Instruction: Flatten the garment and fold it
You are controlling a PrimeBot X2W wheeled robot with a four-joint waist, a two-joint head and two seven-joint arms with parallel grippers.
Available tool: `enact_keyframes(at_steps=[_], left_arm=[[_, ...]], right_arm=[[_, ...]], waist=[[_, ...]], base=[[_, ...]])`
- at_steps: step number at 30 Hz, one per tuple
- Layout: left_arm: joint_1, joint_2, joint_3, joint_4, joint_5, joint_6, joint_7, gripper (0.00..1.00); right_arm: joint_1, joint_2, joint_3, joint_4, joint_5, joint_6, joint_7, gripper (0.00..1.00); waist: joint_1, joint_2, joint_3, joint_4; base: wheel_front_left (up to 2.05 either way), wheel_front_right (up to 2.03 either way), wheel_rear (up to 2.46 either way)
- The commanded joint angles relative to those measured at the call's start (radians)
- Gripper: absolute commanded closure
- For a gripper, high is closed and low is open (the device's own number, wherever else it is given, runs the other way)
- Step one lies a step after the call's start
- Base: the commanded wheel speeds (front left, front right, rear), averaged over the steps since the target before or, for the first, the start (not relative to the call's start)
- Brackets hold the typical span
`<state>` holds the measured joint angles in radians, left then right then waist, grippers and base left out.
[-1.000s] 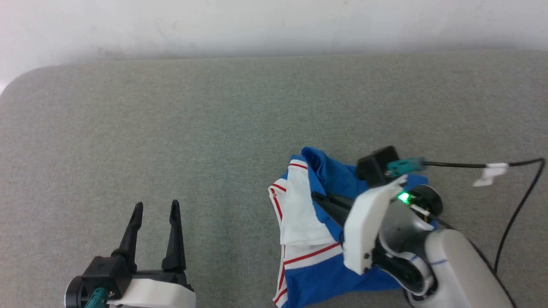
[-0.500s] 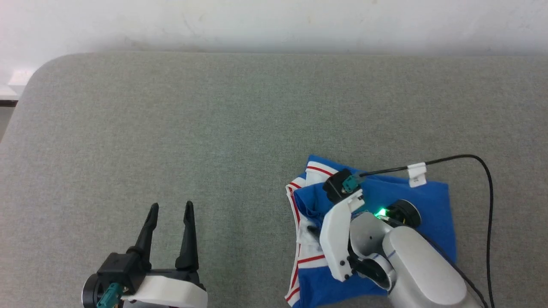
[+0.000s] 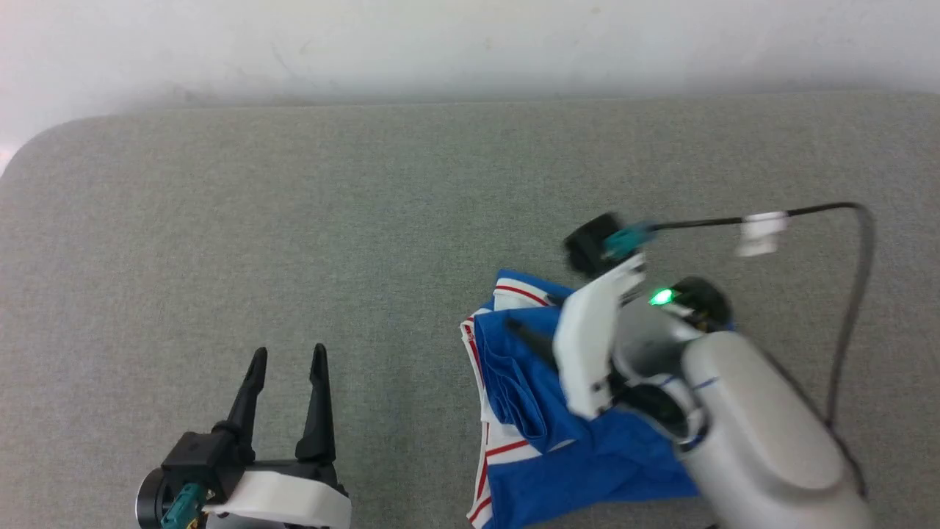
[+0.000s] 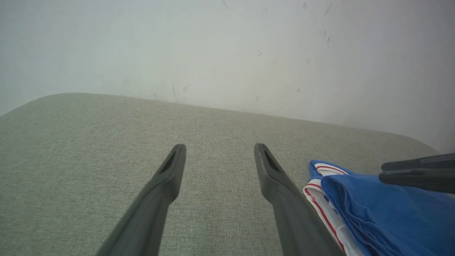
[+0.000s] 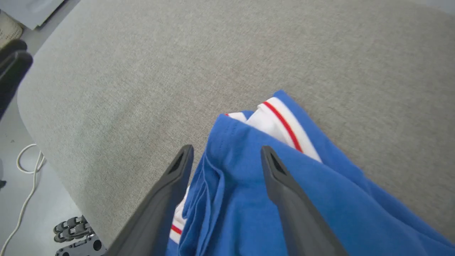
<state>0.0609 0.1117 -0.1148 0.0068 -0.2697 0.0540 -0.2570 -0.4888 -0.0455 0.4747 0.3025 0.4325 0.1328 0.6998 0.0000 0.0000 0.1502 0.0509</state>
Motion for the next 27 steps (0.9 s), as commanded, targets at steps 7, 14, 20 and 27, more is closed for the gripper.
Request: enact_keyframes(at_steps=[7, 14, 20, 27], left_arm=[[0.013, -0.009, 0.013, -0.018, 0.024, -0.011, -0.005, 0.0], [0.01, -0.005, 0.018, -0.027, 0.04, -0.018, -0.005, 0.0], [0.014, 0.003, 0.017, -0.019, 0.042, -0.021, -0.005, 0.0], [0.007, 0.02, 0.01, -0.028, 0.046, -0.024, 0.01, 0.0]], right_arm=[[0.206, -0.103, -0.338, -0.223, -0.059, -0.002, -0.12, 0.0], [0.414, -0.066, -0.512, -0.314, -0.07, -0.002, -0.152, 0.0], [0.444, -0.028, -0.541, -0.247, -0.082, -0.002, -0.188, 0.0], [0.401, -0.011, -0.557, -0.085, -0.088, -0.002, -0.24, 0.0]], waist=[[0.0, 0.0, 0.013, -0.027], [0.0, 0.0, 0.033, -0.036], [0.0, 0.0, 0.013, -0.021], [0.0, 0.0, 0.006, 0.008]], base=[[0.0, 0.0, 0.0], [0.0, 0.0, 0.0], [0.0, 0.0, 0.0], [0.0, 0.0, 0.0]])
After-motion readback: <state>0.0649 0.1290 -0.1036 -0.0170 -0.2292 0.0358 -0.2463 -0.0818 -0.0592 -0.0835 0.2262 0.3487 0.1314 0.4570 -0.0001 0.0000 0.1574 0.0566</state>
